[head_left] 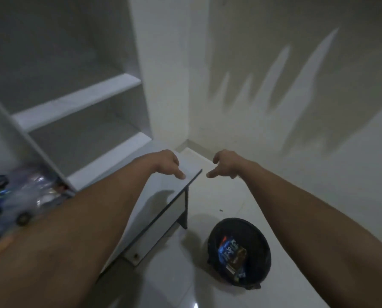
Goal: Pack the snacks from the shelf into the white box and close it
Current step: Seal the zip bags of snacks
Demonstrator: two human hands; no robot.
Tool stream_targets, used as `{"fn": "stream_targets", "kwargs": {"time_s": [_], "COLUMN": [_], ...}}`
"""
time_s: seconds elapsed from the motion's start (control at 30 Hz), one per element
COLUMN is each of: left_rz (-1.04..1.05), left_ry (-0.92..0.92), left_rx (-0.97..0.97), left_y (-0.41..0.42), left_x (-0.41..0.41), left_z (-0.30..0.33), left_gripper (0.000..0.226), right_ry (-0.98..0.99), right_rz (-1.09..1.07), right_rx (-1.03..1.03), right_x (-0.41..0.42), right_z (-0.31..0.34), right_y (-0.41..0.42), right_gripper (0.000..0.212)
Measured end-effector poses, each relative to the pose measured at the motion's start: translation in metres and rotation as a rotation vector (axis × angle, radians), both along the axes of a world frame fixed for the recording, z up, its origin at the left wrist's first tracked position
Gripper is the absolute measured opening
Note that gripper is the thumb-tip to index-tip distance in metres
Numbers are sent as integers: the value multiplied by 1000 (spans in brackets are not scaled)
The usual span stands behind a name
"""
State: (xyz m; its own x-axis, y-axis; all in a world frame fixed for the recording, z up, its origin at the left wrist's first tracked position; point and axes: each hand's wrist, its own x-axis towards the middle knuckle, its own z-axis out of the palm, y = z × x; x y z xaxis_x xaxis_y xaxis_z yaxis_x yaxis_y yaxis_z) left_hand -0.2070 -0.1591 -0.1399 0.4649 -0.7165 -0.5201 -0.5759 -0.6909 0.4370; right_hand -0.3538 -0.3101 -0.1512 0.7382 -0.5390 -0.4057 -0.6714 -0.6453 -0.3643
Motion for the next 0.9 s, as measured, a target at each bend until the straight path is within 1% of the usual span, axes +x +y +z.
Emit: {"fn": "stream_targets", "kwargs": {"time_s": [0.1, 0.27, 0.43, 0.53, 0.63, 0.73, 0.83, 0.9], "left_rz": [41, 128, 194, 226, 297, 362, 438, 490], "left_ry": [-27, -64, -109, -173, -137, -104, -87, -67], "left_rx": [-6, 1, 24, 44, 34, 41, 52, 52], "left_y": [58, 161, 259, 316, 363, 402, 432, 447], "left_x": [28, 73, 113, 131, 143, 156, 165, 168], "left_z": [15, 26, 26, 22, 17, 9, -1, -6], "left_gripper": [67, 67, 59, 53, 52, 53, 57, 56], "right_ry": [4, 12, 31, 36, 45, 53, 69, 82], "right_rz": [54, 168, 336, 406, 477, 559, 650, 702], "right_rx": [10, 82, 56, 54, 55, 50, 5, -11], "right_x": [37, 105, 165, 198, 224, 247, 268, 282], "right_z": [13, 26, 25, 23, 19, 17, 12, 6], "right_y": [43, 129, 212, 258, 297, 333, 360, 374], "right_gripper": [74, 77, 79, 81, 81, 77, 69, 70]}}
